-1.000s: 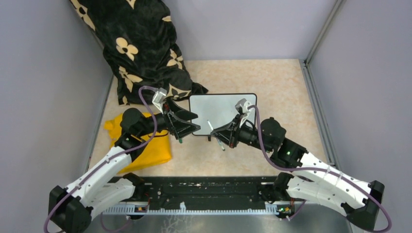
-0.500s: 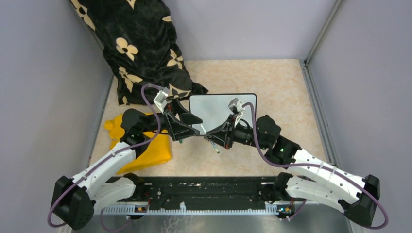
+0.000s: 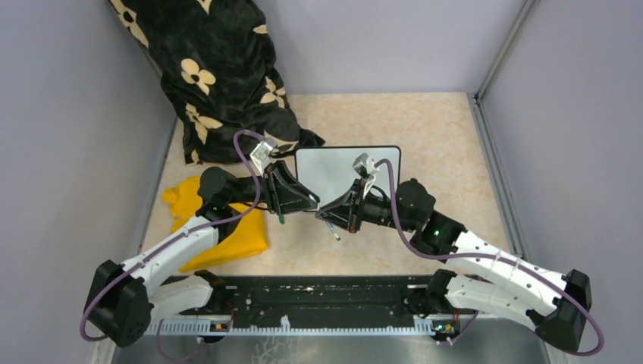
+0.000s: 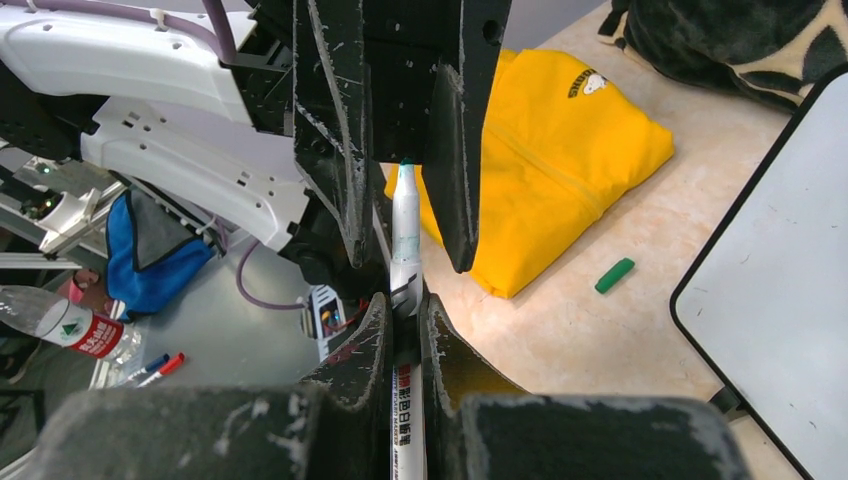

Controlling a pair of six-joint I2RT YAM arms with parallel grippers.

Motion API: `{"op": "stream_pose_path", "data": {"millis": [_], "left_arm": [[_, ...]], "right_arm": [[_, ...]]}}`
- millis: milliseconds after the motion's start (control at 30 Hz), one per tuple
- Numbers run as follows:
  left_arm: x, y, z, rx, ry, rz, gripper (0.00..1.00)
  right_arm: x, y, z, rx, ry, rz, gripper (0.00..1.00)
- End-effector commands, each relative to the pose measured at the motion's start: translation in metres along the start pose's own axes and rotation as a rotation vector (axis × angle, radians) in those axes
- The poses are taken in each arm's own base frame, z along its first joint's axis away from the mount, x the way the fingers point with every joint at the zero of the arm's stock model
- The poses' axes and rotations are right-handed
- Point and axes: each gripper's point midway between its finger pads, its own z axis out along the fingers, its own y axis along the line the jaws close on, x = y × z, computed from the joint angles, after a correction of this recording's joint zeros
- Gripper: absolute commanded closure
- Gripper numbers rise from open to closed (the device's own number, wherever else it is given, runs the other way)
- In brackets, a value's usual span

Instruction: Write a sentence on the whiteboard

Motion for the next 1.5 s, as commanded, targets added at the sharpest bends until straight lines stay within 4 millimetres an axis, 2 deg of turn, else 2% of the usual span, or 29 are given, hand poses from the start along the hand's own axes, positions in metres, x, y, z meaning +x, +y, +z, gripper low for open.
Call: {"op": "stream_pose_path", "data": {"millis": [0, 200, 300, 500, 533, 600, 633, 700, 767, 900, 1033, 1200, 1467], "left_arm": [[-0.004, -0.014, 0.002, 0.057, 0.005, 0.061, 0.63], [0.0, -0.013, 0.001, 0.054, 0.007, 0.051, 0.83], [0.0, -0.013, 0.0, 0.053, 0.003, 0.053, 1.0], [-0.006, -0.016, -0.002, 0.024, -0.052, 0.047, 1.0], [-0.009, -0.016, -0.003, 0.009, -0.074, 0.045, 1.0], [-0.017, -0.018, -0.005, -0.011, -0.122, 0.057, 1.0], [-0.022, -0.02, -0.006, -0.023, -0.151, 0.063, 1.0], [-0.035, -0.021, -0.007, -0.054, -0.214, 0.071, 1.0], [-0.05, -0.024, -0.012, -0.089, -0.297, 0.082, 1.0], [-0.083, -0.029, -0.026, -0.154, -0.489, 0.079, 1.0], [-0.101, -0.034, -0.033, -0.154, -0.6, 0.035, 1.0], [-0.113, -0.031, -0.043, -0.136, -0.717, -0.06, 1.0], [-0.125, -0.033, -0.058, -0.14, -0.836, -0.121, 1.0]], "right_arm": [[-0.029, 0.018, 0.002, -0.058, -0.075, -0.041, 1.0], [-0.027, 0.017, 0.003, -0.06, -0.07, -0.045, 1.0], [-0.028, 0.018, 0.002, -0.064, -0.072, -0.046, 1.0], [-0.038, 0.024, -0.001, -0.07, -0.097, -0.029, 1.0], [-0.04, 0.025, -0.002, -0.07, -0.103, -0.025, 0.92], [-0.046, 0.028, -0.004, -0.074, -0.123, -0.016, 0.68], [-0.049, 0.03, -0.006, -0.079, -0.136, -0.012, 0.6], [-0.057, 0.034, -0.009, -0.082, -0.169, 0.001, 0.49], [-0.067, 0.034, -0.012, -0.07, -0.215, 0.028, 0.43], [-0.091, 0.034, -0.021, -0.064, -0.36, 0.097, 0.39], [-0.108, 0.033, -0.023, -0.074, -0.471, 0.16, 0.37], [-0.129, 0.038, -0.016, -0.119, -0.552, 0.204, 0.37], [-0.139, 0.035, 0.01, -0.133, -0.542, 0.247, 0.37]]}}
